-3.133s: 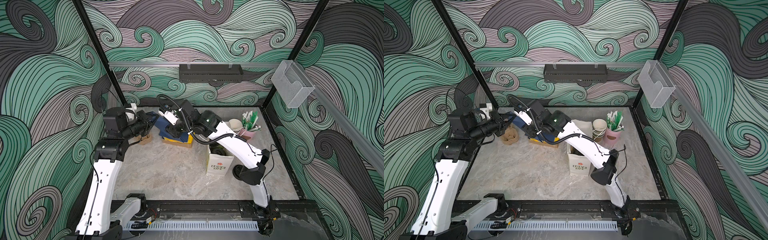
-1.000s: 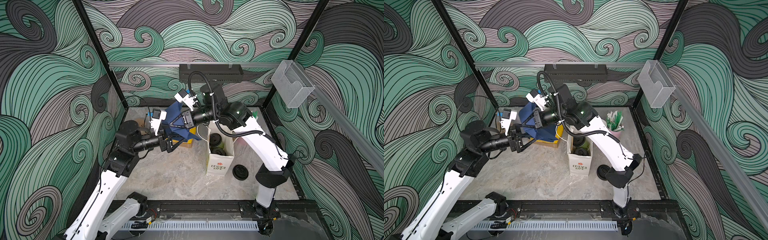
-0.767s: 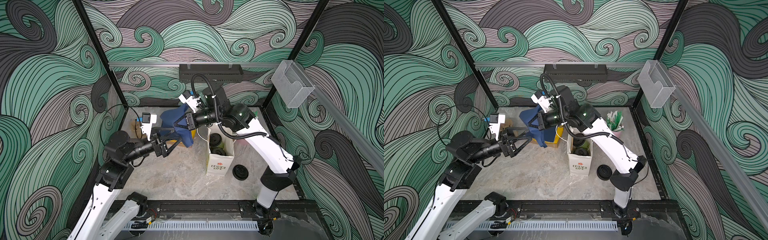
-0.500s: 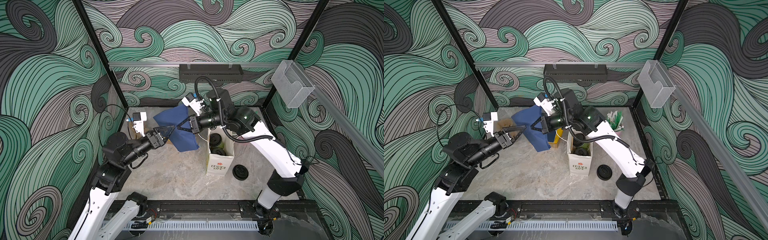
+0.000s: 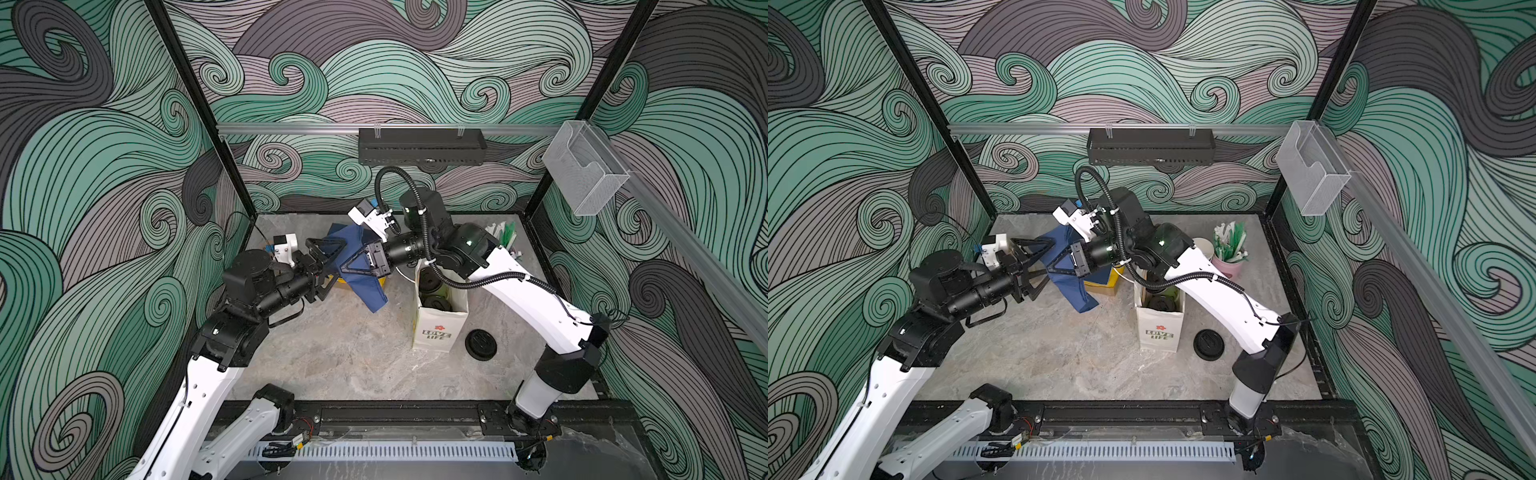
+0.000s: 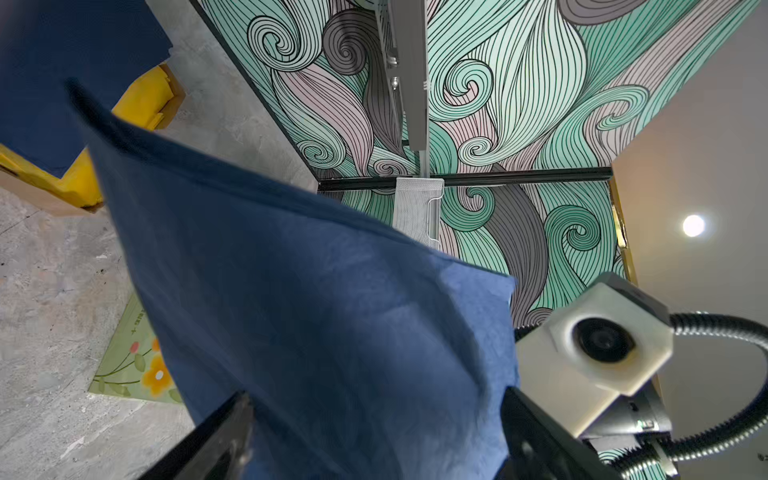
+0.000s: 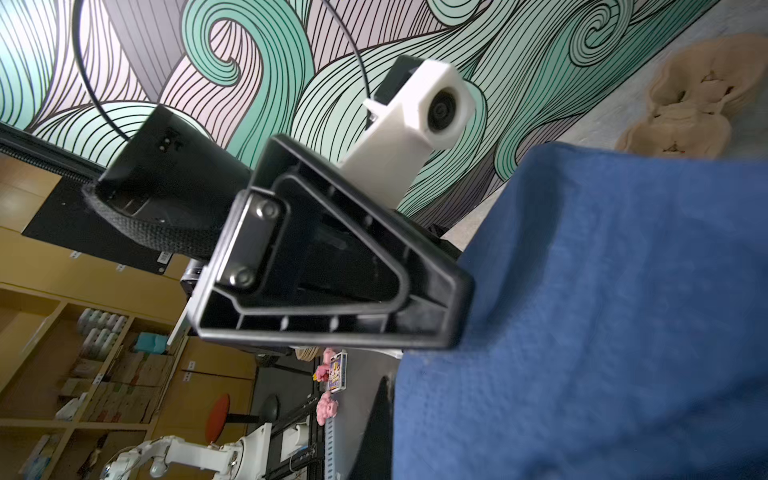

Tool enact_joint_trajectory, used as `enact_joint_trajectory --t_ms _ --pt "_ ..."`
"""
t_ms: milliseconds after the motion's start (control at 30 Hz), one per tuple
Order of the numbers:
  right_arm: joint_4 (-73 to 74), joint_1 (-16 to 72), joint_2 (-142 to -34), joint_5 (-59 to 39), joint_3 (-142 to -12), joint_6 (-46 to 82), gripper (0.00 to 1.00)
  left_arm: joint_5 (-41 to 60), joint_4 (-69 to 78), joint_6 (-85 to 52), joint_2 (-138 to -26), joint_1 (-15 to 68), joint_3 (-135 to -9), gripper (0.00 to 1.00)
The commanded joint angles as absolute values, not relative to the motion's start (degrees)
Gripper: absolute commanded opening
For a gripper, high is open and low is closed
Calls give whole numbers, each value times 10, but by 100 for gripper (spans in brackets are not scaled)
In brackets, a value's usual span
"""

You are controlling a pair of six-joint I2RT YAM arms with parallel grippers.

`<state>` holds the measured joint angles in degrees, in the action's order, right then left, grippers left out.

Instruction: Pack the takeout coffee

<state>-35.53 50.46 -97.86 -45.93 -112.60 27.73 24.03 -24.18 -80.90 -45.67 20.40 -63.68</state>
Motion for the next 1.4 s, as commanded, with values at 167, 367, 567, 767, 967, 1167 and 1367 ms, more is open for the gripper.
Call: enact_joint_trajectory --t_ms 167,367,567,767,967,1167,1367 --pt "-336 508 -986 -506 -1111 269 0 223 -259 -851 -455 207 -646 55" --pt "-382 508 -975 -459 -1114 233 11 220 -269 -838 -465 207 -658 20" --pt "-514 510 -929 -244 -1139 173 59 193 -294 -828 -478 207 -672 0" --pt "-581 569 -889 -12 -1173 91 73 145 -345 -863 -483 207 -674 0" --pt "-522 669 -872 115 -1131 7 74 113 -373 -919 -483 207 -666 0" --pt "-376 727 -845 179 -1007 -70 74 113 -460 -964 -498 207 -688 0" --pt "-294 741 -857 180 -949 -99 76 139 -485 -1008 -511 207 -684 0"
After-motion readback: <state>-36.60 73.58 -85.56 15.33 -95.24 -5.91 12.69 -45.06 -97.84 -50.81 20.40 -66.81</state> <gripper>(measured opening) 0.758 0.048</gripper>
